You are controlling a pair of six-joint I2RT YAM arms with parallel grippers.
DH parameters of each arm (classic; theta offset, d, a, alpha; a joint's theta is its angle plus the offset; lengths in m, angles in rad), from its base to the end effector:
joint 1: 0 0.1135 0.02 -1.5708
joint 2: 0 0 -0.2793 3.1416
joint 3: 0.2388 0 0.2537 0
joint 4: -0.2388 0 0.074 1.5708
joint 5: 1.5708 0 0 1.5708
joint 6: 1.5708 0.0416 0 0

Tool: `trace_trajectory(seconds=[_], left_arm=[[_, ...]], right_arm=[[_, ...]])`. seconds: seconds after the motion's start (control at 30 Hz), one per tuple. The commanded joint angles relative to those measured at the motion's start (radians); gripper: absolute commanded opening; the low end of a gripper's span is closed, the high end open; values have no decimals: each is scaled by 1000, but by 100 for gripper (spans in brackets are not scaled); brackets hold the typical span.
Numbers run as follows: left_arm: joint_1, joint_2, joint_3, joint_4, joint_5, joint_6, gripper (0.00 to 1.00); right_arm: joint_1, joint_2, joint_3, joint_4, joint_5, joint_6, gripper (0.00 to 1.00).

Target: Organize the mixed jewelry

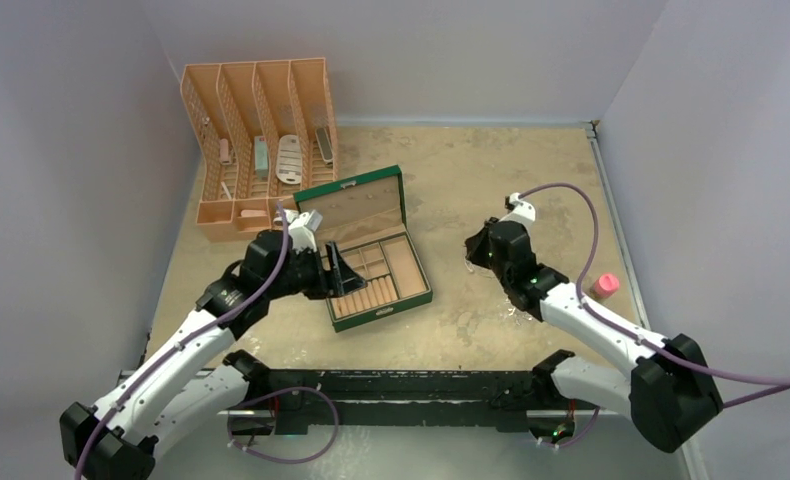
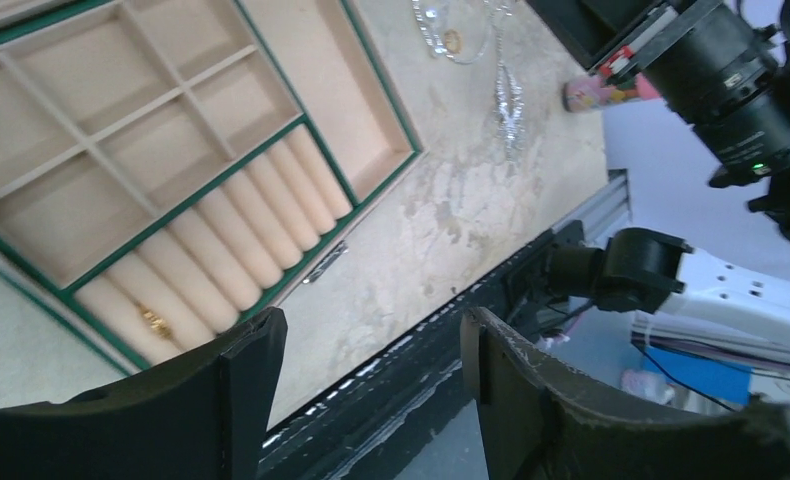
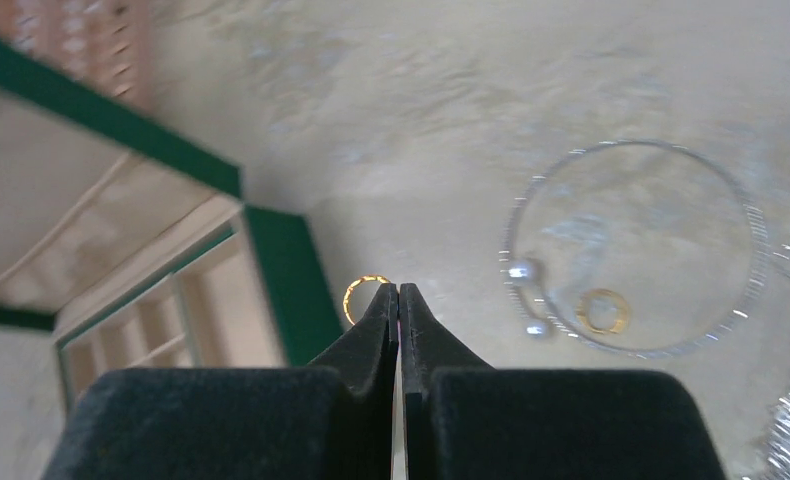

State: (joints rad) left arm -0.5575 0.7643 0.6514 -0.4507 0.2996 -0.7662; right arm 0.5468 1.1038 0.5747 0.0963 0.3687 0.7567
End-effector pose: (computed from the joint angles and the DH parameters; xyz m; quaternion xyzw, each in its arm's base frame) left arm 0.1346 -0.0984 0.2779 -0.0186 0.8688 -0.3964 0.2961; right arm 0.2126 0.1118 0.2430 0.1850 0.8133 0.1985 0.5148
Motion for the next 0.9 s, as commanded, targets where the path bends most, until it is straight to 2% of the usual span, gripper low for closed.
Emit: trace_trajectory(seconds=[0.0, 0.07, 0.17, 0.27, 0.37, 0.63, 0.73, 0.87], left_arm=[[3, 54, 52, 155, 134, -76, 65], [4, 88, 54, 182, 155, -114, 69], [2, 128, 46, 211, 151, -165, 67], [2, 136, 32, 211, 133, -195, 62], [2, 124, 26, 145, 60, -221, 53], [3, 114, 4, 90, 25, -224, 48], [2, 120, -7, 78, 23, -214, 38], [3, 144, 5, -1, -6, -184, 34]], right_arm=[[9, -43, -50, 259, -287, -128, 0], [81, -30, -62, 313, -329, -142, 0], [227, 34, -51, 364, -288, -129, 0], [334, 92, -55, 450, -292, -82, 0], [418, 140, -52, 531, -304, -55, 0], [539, 279, 7, 649, -329, -34, 0], [558, 305, 26, 661, -326, -35, 0], [561, 313, 29, 673, -324, -30, 0]])
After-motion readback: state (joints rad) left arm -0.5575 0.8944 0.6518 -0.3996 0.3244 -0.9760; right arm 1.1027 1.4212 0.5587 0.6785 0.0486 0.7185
